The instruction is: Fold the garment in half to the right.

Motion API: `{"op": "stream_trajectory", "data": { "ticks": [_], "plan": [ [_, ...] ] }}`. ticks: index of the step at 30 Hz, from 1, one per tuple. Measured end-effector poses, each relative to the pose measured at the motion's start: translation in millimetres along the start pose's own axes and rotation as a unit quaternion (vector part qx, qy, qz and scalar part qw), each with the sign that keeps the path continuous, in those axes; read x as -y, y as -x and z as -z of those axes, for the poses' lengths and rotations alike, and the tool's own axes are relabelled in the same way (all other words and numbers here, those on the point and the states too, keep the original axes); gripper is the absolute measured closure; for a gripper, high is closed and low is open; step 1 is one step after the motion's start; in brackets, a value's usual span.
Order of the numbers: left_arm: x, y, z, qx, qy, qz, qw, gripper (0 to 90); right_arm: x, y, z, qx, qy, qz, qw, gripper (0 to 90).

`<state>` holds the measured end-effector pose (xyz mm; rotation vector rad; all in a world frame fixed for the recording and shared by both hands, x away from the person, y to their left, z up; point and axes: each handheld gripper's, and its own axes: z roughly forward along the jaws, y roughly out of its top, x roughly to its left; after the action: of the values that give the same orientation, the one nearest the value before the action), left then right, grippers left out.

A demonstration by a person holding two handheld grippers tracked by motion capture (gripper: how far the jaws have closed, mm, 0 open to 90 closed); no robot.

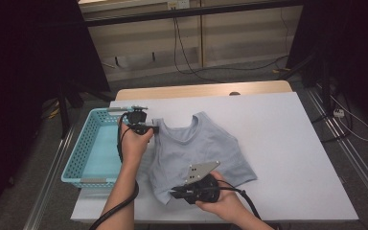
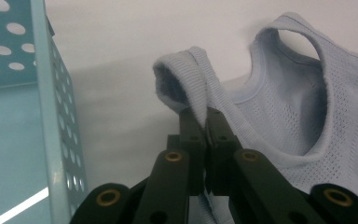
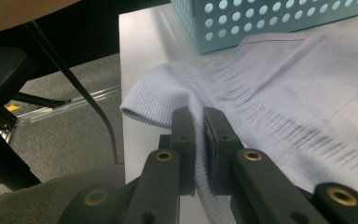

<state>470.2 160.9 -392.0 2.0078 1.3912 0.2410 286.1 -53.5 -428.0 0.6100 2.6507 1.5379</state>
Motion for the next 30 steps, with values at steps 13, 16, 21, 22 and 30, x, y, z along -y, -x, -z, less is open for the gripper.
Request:
{"op": "stream_trajectory", "data": {
  "ticks": [13, 16, 21, 22, 30],
  "plan": [
    [-3.5, -1.5, 7.3, -0.002, -0.001, 0.004, 1.0, 87.8, -2.2, -1.1, 3.3, -0.002, 0.01, -0.003, 0.9999, 84.3],
    [-2.9, -3.2, 8.4, -0.004, -0.005, 0.009, 0.9999, 87.8, -2.7, -1.7, 4.7, -0.002, 0.016, -0.004, 0.9999, 84.3],
    [-1.7, -3.2, 5.4, -0.008, -0.006, 0.012, 0.9999, 87.8, -2.4, -1.3, 6.9, -0.003, 0.02, -0.006, 0.9998, 84.3],
    [-1.9, -2.6, 4.8, -0.01, -0.009, 0.011, 0.9999, 87.8, -2.4, -1.2, 7.4, -0.002, 0.022, -0.005, 0.9997, 84.3],
    [-5.3, 1.5, 1.3, -0.008, -0.01, 0.013, 0.9998, 87.8, -1.6, 0.4, 14.8, 0.002, 0.032, -0.012, 0.9994, 84.2]
  ]
}}
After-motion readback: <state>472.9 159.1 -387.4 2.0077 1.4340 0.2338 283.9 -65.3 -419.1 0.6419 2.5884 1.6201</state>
